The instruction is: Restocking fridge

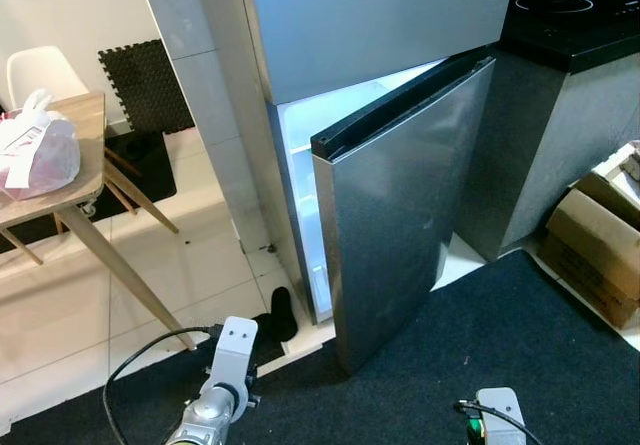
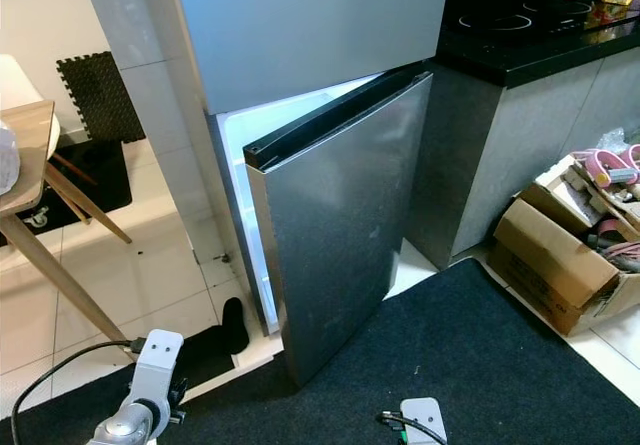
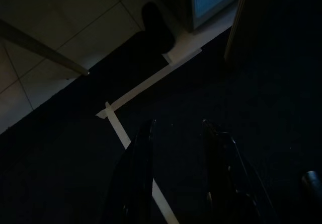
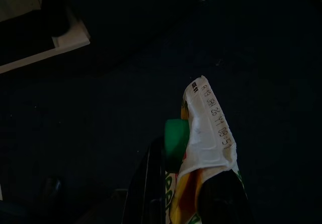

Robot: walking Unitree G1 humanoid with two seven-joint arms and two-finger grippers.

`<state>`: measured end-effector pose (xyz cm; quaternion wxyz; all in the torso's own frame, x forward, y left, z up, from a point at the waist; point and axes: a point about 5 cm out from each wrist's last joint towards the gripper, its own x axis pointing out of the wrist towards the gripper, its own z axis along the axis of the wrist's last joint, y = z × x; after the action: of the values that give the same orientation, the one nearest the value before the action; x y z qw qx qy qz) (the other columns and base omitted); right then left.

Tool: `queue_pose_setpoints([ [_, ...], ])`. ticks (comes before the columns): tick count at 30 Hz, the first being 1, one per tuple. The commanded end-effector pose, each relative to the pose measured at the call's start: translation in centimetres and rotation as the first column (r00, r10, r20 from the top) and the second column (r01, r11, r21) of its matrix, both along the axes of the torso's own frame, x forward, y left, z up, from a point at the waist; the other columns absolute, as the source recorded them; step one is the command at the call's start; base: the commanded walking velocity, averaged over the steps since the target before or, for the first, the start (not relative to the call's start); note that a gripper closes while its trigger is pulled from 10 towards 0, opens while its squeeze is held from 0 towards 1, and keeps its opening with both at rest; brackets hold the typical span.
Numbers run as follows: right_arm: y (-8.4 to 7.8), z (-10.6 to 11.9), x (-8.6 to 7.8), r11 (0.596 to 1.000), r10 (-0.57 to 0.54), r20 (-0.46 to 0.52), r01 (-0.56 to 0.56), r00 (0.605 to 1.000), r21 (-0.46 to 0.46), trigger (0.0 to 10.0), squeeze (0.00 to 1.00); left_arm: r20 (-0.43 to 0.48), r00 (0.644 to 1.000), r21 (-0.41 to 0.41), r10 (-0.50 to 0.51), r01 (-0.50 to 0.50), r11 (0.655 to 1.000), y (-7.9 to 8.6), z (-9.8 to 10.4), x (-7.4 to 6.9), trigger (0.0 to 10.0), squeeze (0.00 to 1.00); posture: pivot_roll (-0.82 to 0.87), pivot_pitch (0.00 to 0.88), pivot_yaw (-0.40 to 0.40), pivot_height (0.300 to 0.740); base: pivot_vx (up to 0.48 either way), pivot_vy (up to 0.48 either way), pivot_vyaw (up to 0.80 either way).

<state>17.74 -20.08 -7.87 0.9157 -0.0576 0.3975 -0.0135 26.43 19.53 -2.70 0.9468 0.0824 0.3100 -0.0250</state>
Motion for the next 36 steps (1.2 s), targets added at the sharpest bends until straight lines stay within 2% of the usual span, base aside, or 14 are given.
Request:
queue_pose_setpoints([
  [1, 0.1, 0.0, -0.1, 1.000, -0.010, 0.007, 0.010, 1.000, 0.004, 10.0, 0.00, -0.016, 1.000, -0.015, 0.016, -0.017, 1.000, 0.1, -0.3, -0.3, 10.0, 0.00, -0.06, 0.043, 0.083, 0.740, 0.281, 0.000, 0.00],
  [23, -0.2, 0.0, -0.2, 1.000, -0.007, 0.006, 0.007, 1.000, -0.003, 10.0, 0.00, 0.006, 1.000, -0.001, -0.023, 0.023, 1.000, 0.2, 0.1, 0.0, 10.0, 0.00, -0.07, 0.042, 0.076, 0.740, 0.282, 0.000, 0.00],
  [28, -0.2, 0.0, -0.2, 1.000, -0.011, 0.006, 0.011, 1.000, -0.001, 10.0, 0.00, 0.027, 0.999, -0.005, -0.040, 0.040, 0.999, 0.0, 0.4, 0.3, 10.0, 0.00, -0.07, 0.045, 0.079, 0.740, 0.000, 0.000, 0.00],
  [32, -0.2, -0.1, -0.3, 1.000, -0.015, 0.005, 0.015, 1.000, 0.001, 10.0, 0.00, 0.049, 0.996, 0.004, -0.071, 0.071, 0.997, -0.5, 0.8, 0.8, 10.0, 0.00, -0.07, 0.045, 0.079, 0.740, 0.000, 0.000, 0.00],
  [36, -0.1, -0.1, -0.3, 1.000, -0.020, 0.007, 0.020, 1.000, 0.002, 10.0, 0.00, 0.113, 0.988, 0.030, -0.101, 0.099, 0.995, -1.1, 2.2, 2.4, 10.0, 0.00, -0.07, 0.053, 0.084, 0.740, 0.000, 0.000, 0.00],
])
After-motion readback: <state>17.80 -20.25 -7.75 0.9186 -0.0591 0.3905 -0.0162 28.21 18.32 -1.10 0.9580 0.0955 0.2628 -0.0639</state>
